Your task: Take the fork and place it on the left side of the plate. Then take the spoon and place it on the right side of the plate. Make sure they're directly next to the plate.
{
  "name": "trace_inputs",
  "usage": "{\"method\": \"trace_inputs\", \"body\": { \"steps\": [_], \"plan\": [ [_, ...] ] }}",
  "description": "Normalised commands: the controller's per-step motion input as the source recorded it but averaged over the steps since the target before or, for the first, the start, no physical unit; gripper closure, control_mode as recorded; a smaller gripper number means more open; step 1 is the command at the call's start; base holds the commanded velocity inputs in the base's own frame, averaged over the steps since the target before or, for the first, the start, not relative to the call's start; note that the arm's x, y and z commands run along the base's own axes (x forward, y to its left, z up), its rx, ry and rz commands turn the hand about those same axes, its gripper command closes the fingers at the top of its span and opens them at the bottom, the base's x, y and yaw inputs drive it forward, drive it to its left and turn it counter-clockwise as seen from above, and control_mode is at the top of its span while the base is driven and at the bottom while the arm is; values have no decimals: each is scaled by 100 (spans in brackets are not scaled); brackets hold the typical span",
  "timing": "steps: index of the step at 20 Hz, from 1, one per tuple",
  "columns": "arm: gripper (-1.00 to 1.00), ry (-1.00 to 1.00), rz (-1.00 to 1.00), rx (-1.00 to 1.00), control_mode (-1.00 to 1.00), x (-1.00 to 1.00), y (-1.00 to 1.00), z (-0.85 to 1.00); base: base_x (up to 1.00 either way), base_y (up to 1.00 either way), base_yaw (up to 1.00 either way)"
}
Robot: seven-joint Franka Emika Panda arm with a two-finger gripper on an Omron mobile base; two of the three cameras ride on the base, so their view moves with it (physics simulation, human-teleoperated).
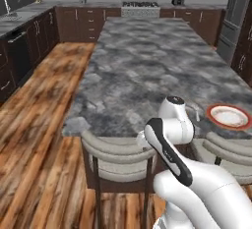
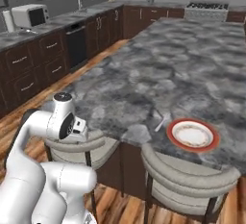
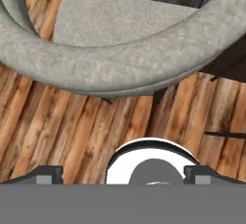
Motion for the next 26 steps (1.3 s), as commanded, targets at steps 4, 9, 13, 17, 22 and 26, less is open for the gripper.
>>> {"method": "trace_inputs", "body": {
  "steps": [4, 9, 13, 17, 22, 26],
  "plan": [
    [-100, 0, 0, 0, 100, 0, 0, 0, 8, 34, 66],
    [-100, 0, 0, 0, 100, 0, 0, 0, 54, 30, 37],
    [-100, 0, 0, 0, 100, 0, 0, 0, 89, 45, 1],
    [-100, 0, 0, 0, 100, 0, 0, 0, 85, 55, 0],
    [-100, 0, 0, 0, 100, 0, 0, 0, 41, 69, -6],
    [-100, 0, 0, 0, 100, 0, 0, 0, -20, 79, -6]
  ]
}}
